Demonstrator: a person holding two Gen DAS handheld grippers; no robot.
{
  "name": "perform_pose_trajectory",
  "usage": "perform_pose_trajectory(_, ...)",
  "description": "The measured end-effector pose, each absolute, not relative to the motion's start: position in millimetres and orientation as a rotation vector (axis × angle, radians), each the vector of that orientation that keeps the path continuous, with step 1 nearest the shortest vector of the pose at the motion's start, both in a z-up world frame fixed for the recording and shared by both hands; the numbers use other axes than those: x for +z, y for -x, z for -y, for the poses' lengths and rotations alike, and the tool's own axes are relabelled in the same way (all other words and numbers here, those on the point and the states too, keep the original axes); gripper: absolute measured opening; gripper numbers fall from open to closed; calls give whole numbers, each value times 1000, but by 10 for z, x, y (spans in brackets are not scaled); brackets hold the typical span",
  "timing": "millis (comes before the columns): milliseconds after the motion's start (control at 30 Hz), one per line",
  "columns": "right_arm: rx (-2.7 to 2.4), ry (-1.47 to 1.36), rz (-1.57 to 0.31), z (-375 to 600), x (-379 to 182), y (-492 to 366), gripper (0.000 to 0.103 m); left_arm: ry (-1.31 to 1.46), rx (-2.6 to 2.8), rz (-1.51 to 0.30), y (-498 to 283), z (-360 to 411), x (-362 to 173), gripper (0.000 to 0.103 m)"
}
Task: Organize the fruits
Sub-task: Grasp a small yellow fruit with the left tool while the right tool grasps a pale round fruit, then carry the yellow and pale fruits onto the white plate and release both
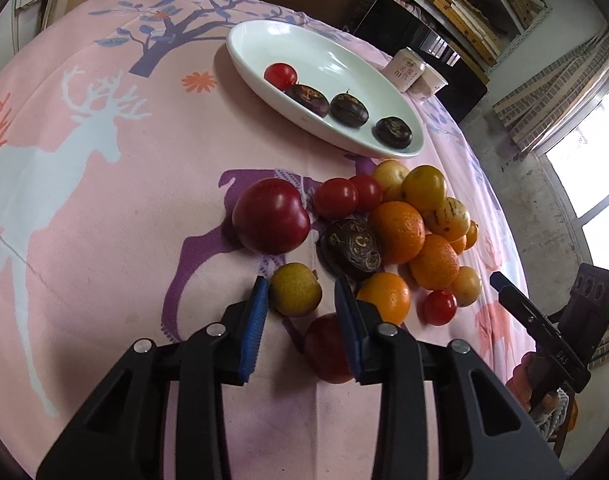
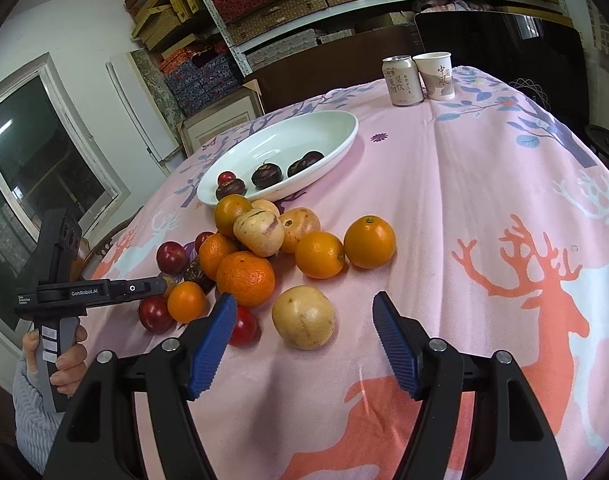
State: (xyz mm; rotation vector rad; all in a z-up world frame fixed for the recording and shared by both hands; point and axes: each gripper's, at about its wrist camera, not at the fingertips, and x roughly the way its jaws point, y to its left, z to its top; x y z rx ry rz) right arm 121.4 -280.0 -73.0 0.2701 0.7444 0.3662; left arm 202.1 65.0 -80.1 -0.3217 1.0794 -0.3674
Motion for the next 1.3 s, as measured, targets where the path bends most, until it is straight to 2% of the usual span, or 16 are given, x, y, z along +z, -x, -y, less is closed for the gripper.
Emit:
perform_pose_trajectory(267, 362, -285, -756, 2839, -759, -1240, 71, 285, -331, -1120, -2151, -570, -807, 34)
perform_pose_trajectory(333, 361, -291, -759, 2841, -764, -1237, 71, 293, -324, -1142, -2162, -585, -793, 29)
perform_pose_trajectory(467, 353, -306, -759, 2879, -767, -1249, 71, 279, -295, -1143, -2044, -681, -766, 27)
perform_pose_trajectory(667, 364, -255, -781, 2781, -789, -1248, 71, 205, -163, -1009, -1730, -818, -730, 27)
perform_pose_trajectory(933, 368, -207, -840, 2664, -860, -1316, 71, 42, -98, -863, -1526, -599, -637, 27)
perform_pose_trajectory(1000, 369, -194, -852, 2616, -877, -1340, 68, 20, -103, -851, -1496, -543, -633, 27)
perform_pose_trajectory(1133, 371, -174, -883, 2526, -927, -1394, 43, 13, -123, -838, -1464, -486, -617, 27)
perform_pose_trajectory(1300, 358, -207, -876, 2589, -927, -1394, 40, 33, -129, -838, -1474, -499, -614, 27)
